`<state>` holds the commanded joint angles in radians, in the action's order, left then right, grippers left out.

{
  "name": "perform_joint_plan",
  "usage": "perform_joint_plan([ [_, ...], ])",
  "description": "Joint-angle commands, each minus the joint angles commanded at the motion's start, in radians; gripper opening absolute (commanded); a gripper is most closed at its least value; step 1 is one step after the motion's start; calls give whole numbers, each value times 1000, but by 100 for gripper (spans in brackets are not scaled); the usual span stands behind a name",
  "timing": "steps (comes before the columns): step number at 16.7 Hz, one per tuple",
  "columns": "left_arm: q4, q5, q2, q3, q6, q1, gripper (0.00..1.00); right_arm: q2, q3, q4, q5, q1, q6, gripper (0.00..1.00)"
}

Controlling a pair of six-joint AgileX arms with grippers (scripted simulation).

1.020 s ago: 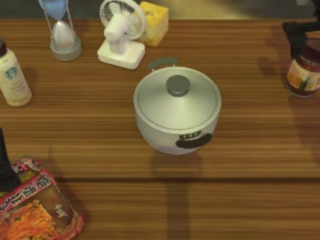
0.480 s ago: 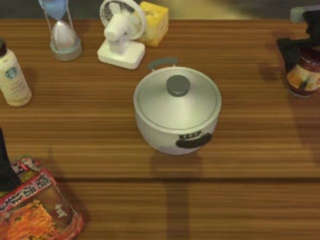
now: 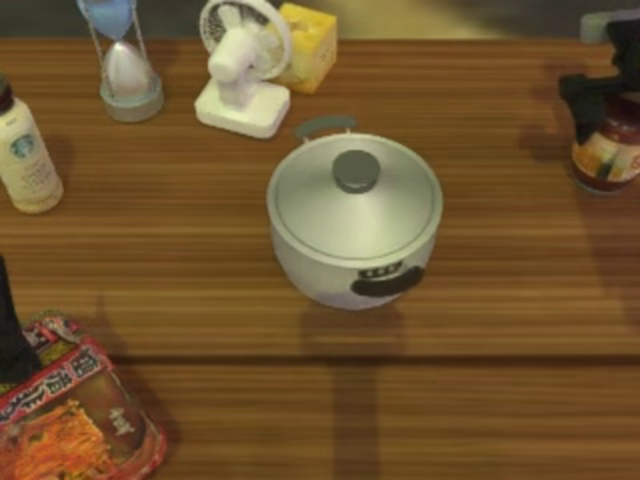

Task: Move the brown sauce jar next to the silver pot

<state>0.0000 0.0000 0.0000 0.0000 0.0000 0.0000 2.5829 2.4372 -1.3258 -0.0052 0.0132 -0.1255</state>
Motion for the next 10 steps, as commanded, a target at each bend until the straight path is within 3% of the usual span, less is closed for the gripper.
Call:
perform_joint_plan([
  [7,0,0,0,0,0,0,100,0,0,0,0,0,0,2],
  [10,0,0,0,0,0,0,100,0,0,0,0,0,0,0],
])
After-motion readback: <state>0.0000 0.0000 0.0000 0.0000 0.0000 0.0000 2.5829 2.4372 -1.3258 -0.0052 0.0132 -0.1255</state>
